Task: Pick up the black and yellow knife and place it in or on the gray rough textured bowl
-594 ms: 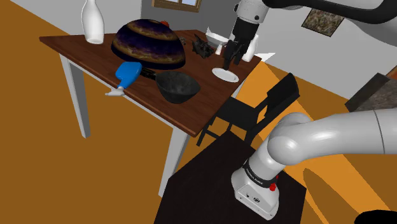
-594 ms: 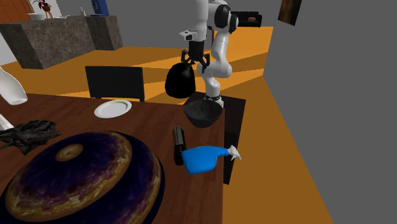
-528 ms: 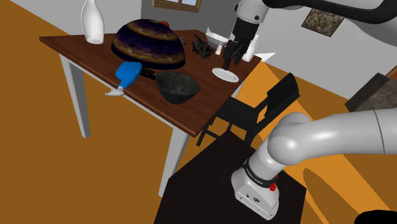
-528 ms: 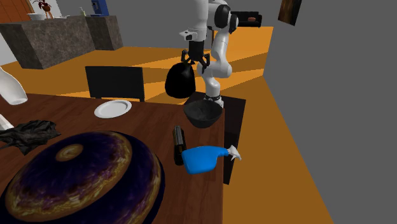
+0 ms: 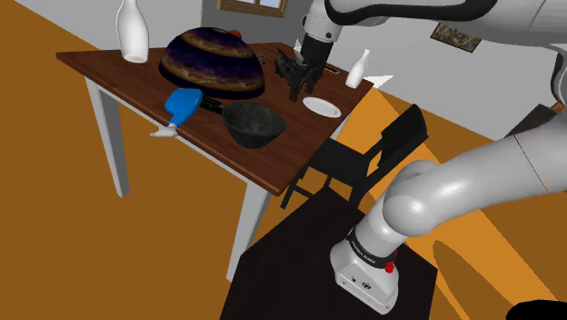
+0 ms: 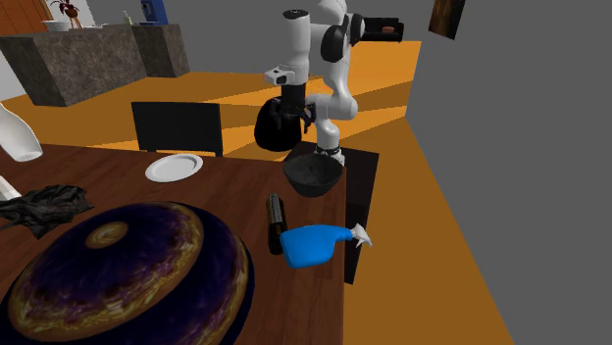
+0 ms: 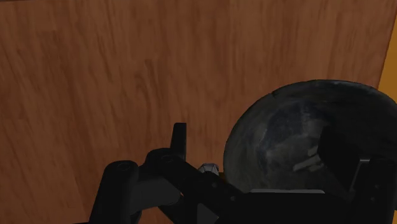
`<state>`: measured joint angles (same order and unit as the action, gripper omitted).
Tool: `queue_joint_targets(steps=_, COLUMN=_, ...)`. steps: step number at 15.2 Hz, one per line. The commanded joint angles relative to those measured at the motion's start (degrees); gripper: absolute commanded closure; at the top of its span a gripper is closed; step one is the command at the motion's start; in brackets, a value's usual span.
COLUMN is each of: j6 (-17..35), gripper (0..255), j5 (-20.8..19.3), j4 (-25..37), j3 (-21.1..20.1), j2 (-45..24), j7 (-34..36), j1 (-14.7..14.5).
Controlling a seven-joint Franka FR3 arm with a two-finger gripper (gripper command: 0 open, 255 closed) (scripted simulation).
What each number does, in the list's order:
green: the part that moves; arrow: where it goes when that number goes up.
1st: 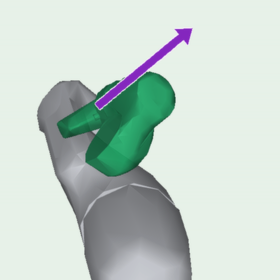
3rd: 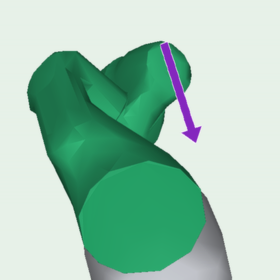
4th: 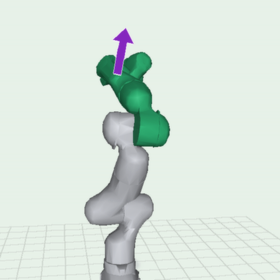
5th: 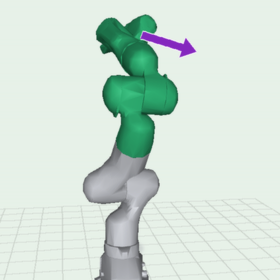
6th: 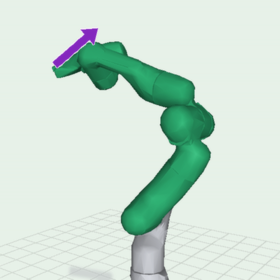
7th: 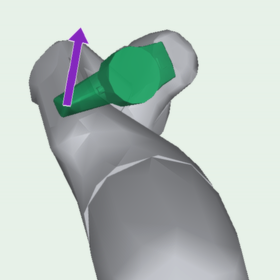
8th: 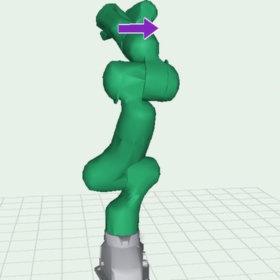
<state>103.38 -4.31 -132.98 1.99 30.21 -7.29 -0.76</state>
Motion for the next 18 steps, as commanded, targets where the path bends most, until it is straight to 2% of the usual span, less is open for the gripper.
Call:
queue_joint_targets(steps=1, j6=2.8, gripper=0, j5=0.3, j4=1.2, j3=0.3, j2=-3.8, j7=-0.9, j1=-0.4)
queue_joint_targets(steps=10, j6=12.5, gripper=0, j5=2.7, j4=11.4, j3=1.1, j2=-23.0, j7=-5.6, j1=-1.9)
queue_joint_targets(steps=18, j6=16.3, gripper=0, j5=5.4, j4=25.5, j3=0.5, j2=-40.4, j7=-9.8, j1=-2.6)
